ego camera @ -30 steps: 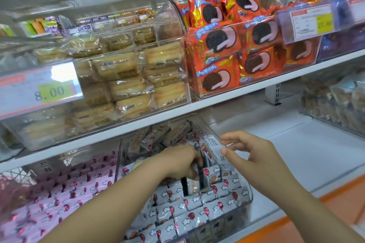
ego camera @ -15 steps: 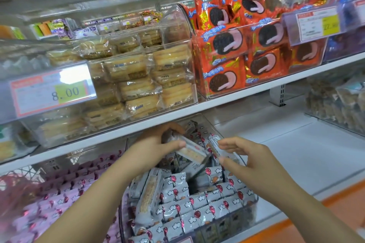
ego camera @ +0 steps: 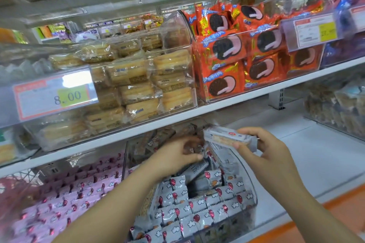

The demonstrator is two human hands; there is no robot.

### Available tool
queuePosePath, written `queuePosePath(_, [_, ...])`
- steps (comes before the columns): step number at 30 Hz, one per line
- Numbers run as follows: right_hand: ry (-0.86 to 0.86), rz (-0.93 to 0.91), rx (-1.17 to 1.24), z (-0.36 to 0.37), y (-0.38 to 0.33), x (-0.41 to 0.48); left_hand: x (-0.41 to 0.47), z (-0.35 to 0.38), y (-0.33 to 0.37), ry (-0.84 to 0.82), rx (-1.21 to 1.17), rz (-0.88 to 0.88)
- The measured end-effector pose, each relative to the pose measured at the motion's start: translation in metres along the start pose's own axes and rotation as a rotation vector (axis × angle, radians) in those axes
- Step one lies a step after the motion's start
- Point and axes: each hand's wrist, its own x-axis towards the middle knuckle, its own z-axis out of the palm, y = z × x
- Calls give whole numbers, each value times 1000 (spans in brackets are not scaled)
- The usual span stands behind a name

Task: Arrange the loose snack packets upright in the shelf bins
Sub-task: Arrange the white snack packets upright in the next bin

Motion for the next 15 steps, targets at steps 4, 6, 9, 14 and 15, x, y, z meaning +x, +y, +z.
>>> queuePosePath(4, [51, -9, -15, -1, 4, 1, 19, 13, 1, -100, 332, -6])
queuePosePath(6, [55, -19, -21, -1, 3, 1, 25, 18, 2, -117, 457, -7])
queuePosePath(9, [53, -24, -28, 0, 1, 0, 31, 26, 0, -120, 544, -22])
queuePosePath(14, [49, -26, -29, -1, 1, 0, 31, 22, -6, -65, 478, 9])
queuePosePath(15, [47, -28, -31, 0, 1, -1, 30, 20, -7, -62, 452, 12])
